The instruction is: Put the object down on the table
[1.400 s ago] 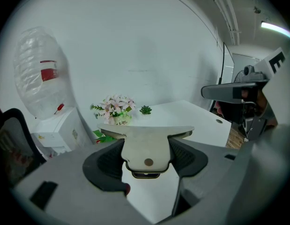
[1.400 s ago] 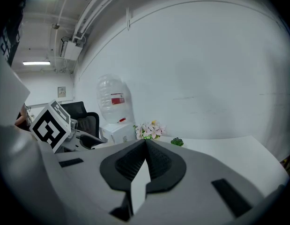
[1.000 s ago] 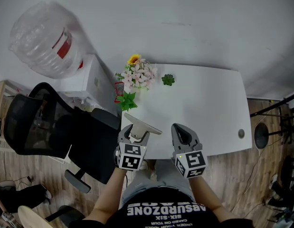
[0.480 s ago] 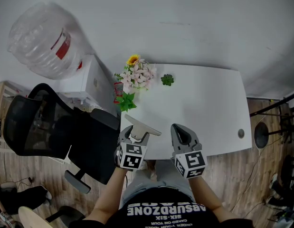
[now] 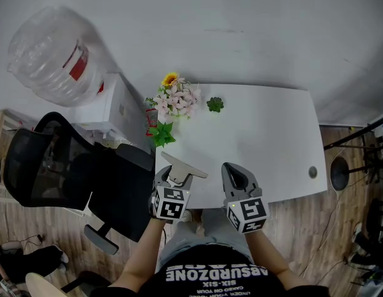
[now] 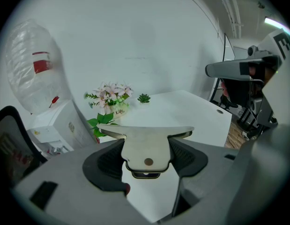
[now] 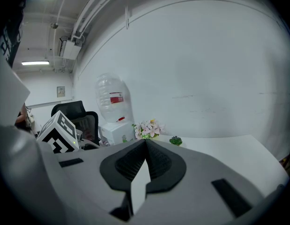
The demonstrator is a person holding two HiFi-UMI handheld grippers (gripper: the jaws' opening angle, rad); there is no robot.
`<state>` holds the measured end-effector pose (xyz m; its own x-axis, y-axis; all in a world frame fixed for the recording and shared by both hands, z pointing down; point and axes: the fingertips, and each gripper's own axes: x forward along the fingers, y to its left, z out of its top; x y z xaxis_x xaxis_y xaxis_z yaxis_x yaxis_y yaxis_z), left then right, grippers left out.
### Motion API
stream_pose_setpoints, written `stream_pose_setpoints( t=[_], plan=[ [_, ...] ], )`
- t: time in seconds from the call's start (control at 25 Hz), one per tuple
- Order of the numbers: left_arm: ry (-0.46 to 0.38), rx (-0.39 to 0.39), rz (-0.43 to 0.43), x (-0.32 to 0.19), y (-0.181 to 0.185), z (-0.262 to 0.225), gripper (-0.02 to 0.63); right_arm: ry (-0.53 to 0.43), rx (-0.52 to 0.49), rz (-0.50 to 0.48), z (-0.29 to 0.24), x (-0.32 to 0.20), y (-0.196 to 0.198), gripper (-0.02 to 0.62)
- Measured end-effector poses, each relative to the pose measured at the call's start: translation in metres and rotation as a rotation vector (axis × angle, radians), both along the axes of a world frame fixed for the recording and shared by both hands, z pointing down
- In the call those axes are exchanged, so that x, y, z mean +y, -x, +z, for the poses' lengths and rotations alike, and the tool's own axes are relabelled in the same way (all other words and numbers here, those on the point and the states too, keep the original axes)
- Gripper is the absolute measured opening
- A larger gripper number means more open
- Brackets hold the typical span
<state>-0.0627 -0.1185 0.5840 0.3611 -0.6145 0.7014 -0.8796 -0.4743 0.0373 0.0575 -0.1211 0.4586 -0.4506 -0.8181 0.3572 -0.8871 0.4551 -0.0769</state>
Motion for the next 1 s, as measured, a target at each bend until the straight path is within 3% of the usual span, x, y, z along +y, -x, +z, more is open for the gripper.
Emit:
stream_pose_setpoints(
  t=[1.0],
  plan=[
    [0.080,-0.033,0.017,-0.002,-0.002,0.041,0.291,0.016,0.013,0.033,0.006,0.000,-0.011,-0.002]
  ],
)
